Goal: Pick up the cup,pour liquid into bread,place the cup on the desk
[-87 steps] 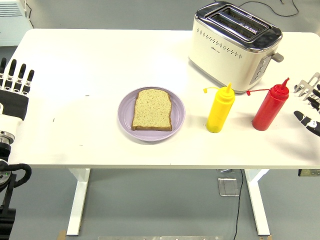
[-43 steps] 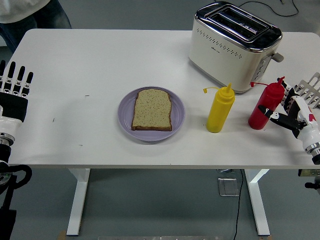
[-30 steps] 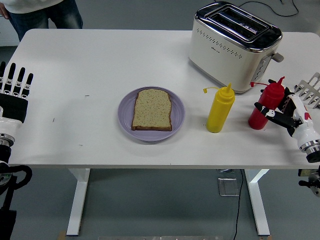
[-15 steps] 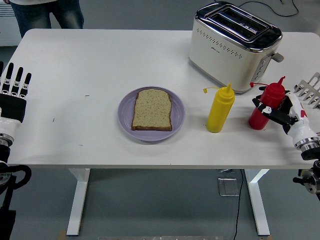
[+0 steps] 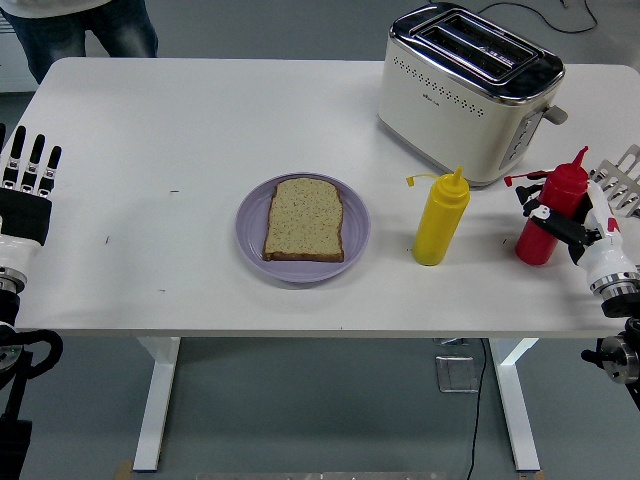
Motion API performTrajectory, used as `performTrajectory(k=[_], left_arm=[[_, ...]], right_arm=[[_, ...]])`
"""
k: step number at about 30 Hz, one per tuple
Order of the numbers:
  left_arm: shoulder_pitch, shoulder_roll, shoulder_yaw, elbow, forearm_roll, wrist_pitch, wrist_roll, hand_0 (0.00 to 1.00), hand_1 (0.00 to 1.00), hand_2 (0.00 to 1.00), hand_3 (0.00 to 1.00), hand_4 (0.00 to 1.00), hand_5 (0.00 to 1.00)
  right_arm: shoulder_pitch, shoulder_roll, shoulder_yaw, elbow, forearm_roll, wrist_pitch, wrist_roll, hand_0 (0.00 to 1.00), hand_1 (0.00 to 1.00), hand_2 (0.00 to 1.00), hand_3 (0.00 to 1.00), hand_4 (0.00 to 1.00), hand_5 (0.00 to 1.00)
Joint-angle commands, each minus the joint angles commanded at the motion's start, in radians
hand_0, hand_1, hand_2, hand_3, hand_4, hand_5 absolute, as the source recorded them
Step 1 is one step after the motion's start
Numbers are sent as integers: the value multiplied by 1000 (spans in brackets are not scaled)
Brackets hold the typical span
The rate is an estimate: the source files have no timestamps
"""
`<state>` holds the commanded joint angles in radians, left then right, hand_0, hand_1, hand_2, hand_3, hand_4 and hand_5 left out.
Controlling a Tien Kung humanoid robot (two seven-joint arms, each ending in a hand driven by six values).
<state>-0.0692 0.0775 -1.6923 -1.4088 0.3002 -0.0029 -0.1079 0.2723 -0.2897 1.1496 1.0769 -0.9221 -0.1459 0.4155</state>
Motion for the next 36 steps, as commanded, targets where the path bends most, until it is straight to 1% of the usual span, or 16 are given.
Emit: performTrajectory(k=[5, 6, 7, 12, 13, 18, 22, 24, 25, 28, 30, 32, 34, 36], left_arm=[[0, -1, -1, 0, 0, 1, -1, 801, 813, 854, 777, 540, 998], [0, -1, 0, 0, 0, 1, -1, 801, 813, 854, 777, 540, 998], [0, -1, 0, 0, 0, 1, -1, 801, 813, 854, 776, 540, 998], [0, -1, -1, -1, 0, 1, -2, 801, 813, 854, 776, 540, 998], [0, 0, -1, -1, 0, 1, -1, 801, 813, 854, 775, 541, 998], [0, 0, -3, -1, -1, 2, -2, 801, 813, 854, 775, 541, 998], [0, 0, -5, -2, 0, 3, -2, 801, 813, 854, 770, 543, 998], [-1, 1, -4, -1, 0, 5, 0, 801, 813, 854, 770, 543, 998], [-1, 1, -4, -1, 0, 6, 0, 801, 813, 851, 770, 542, 998], [-3, 1, -2, -2, 1, 6, 1, 801, 813, 851, 770, 542, 998], [-4, 1, -1, -2, 1, 6, 1, 801, 813, 851, 770, 542, 998], [-3, 0, -4, -2, 2, 6, 2, 801, 812, 852, 766, 542, 998], [0, -2, -10, -2, 2, 8, 1, 801, 812, 852, 766, 542, 998], [4, -4, -15, -1, 3, 8, 1, 801, 812, 852, 766, 542, 998]], right_arm=[[-1, -2, 2, 13, 20, -15, 2, 213, 217, 342, 437, 641, 99], [-2, -3, 3, 20, 24, -18, 0, 213, 217, 342, 437, 641, 99], [-2, -4, 5, 24, 25, -20, -1, 189, 204, 333, 435, 615, 94], [-3, -15, 20, 63, 24, -38, -12, 189, 204, 333, 435, 615, 94], [-3, -17, 24, 72, 22, -41, -16, 171, 197, 331, 436, 579, 115], [5, -45, 59, 136, -8, -39, -41, 171, 197, 331, 436, 579, 115], [33, -76, 72, 185, -46, -41, -57, 163, 193, 330, 436, 579, 115], [64, -100, 65, 210, -85, -39, -70, 163, 193, 330, 436, 579, 115], [78, -109, 61, 217, -100, -36, -73, 158, 195, 328, 441, 563, 107], [134, -144, 31, 232, -147, -26, -84, 158, 195, 328, 441, 563, 107], [155, -152, 22, 234, -158, -24, -87, 158, 195, 328, 441, 563, 107], [195, -164, -2, 227, -174, -23, -90, 157, 198, 328, 444, 561, 105], [253, -175, -42, 211, -198, -34, -102, 157, 198, 328, 444, 561, 105], [317, -180, -94, 190, -250, -60, -120, 157, 198, 328, 444, 561, 105]])
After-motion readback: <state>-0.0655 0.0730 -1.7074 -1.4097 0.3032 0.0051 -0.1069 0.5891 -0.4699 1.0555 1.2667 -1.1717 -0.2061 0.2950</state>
